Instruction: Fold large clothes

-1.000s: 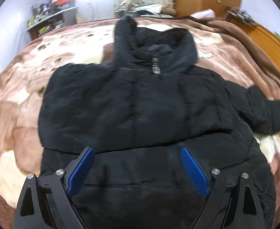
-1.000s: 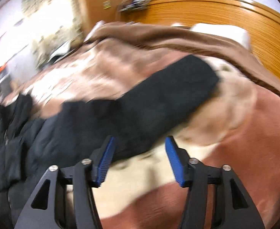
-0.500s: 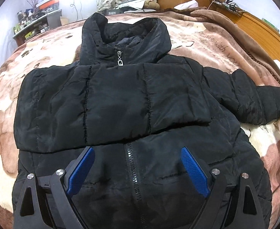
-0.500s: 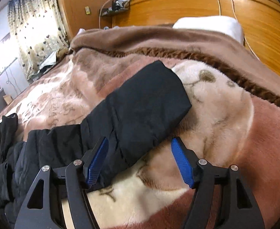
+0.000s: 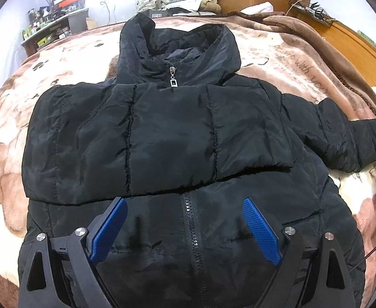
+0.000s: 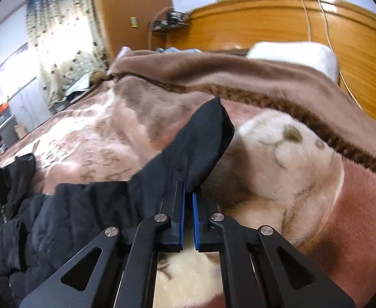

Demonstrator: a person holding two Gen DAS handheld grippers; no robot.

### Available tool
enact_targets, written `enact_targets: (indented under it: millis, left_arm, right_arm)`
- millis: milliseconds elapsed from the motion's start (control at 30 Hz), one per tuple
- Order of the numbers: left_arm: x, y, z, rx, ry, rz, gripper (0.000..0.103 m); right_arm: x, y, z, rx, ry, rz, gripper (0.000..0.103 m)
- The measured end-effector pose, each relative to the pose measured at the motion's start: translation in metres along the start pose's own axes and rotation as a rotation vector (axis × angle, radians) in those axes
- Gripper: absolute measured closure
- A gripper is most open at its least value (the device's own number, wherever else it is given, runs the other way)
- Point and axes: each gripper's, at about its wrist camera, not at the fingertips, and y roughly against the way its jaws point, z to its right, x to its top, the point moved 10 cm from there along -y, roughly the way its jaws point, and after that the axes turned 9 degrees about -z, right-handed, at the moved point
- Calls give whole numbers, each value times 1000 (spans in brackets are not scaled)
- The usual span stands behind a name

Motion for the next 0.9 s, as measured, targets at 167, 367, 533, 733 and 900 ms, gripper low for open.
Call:
enact_targets:
  millis: [167, 367, 533, 733, 900]
  left_arm:
    - [0, 10, -8, -15, 14, 15, 11]
    - [-1, 23, -30, -18, 52, 36, 11]
    - [0, 33, -50, -20, 81, 56, 11]
    - [-1, 43, -83, -36, 148, 72, 11]
    - [-5, 50, -113, -37, 195, 81, 11]
  right_arm:
    - [2, 31, -47, 93, 86, 37, 99]
    - [-2, 68, -120, 234, 199, 70, 99]
    - [-17, 89, -185, 324, 339, 76, 99]
    - [-53, 94, -258, 398, 488, 45, 99]
    - [-87, 89, -317, 469, 567, -2, 99]
